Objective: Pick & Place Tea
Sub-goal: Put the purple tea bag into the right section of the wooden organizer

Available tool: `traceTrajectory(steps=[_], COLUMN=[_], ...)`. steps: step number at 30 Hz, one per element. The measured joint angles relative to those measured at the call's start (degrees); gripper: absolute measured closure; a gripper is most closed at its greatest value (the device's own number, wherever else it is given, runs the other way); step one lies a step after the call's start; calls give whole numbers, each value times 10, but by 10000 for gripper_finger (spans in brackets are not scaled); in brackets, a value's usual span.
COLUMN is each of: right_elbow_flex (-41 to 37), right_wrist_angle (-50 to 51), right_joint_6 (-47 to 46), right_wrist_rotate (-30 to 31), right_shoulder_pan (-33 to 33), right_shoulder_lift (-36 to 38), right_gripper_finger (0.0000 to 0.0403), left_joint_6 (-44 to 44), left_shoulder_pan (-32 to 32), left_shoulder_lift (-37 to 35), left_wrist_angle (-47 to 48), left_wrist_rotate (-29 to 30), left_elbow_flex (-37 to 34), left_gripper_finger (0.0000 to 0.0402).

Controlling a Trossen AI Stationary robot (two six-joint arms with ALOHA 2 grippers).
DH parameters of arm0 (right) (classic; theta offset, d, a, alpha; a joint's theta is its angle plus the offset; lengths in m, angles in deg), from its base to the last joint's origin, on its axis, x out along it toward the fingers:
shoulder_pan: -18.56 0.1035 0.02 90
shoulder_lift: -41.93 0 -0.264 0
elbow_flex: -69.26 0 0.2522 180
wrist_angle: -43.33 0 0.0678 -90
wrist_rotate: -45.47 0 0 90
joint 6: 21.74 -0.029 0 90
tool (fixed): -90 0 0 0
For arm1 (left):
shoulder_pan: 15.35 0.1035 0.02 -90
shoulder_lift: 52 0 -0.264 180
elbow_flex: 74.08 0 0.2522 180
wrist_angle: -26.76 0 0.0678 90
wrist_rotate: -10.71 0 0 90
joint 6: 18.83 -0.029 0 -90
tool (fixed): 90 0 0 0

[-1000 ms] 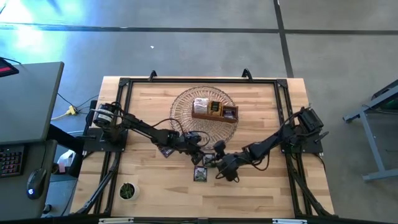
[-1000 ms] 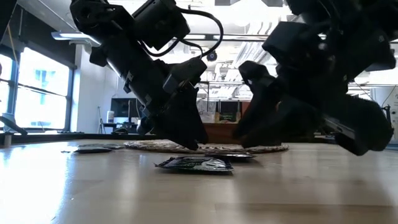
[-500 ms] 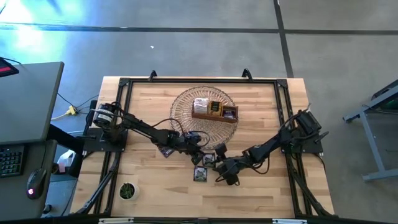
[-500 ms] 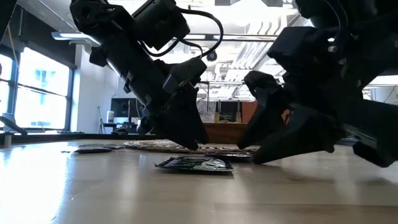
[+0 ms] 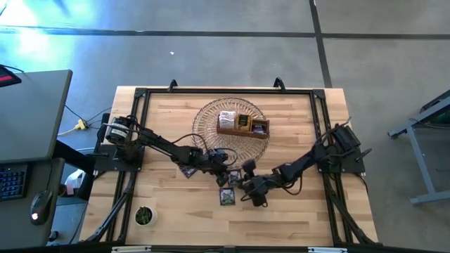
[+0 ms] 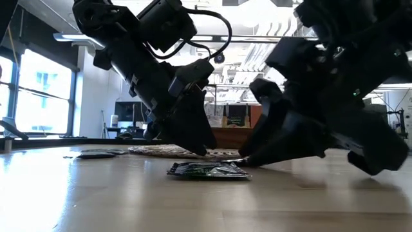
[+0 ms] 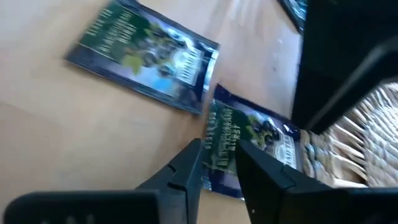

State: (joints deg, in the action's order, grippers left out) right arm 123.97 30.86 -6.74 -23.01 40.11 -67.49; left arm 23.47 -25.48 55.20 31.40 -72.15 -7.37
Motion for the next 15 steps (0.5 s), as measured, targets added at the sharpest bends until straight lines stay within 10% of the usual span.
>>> traceTrajectory(steps=[15], right_elbow_flex=[-2], right_wrist_angle=[4], right_joint_6=[4], right_wrist_rotate=[24], right_shoulder_pan=[-7], right_shoulder_lift=[6], right_gripper_finger=[394], left_joint_6=[-5], left_shoulder_pan=[0], left_shoulder_lift=[0], left_wrist_angle=[-2], left_wrist_rotate=[-6], left_elbow_flex=[0], left_gripper_finger=[236])
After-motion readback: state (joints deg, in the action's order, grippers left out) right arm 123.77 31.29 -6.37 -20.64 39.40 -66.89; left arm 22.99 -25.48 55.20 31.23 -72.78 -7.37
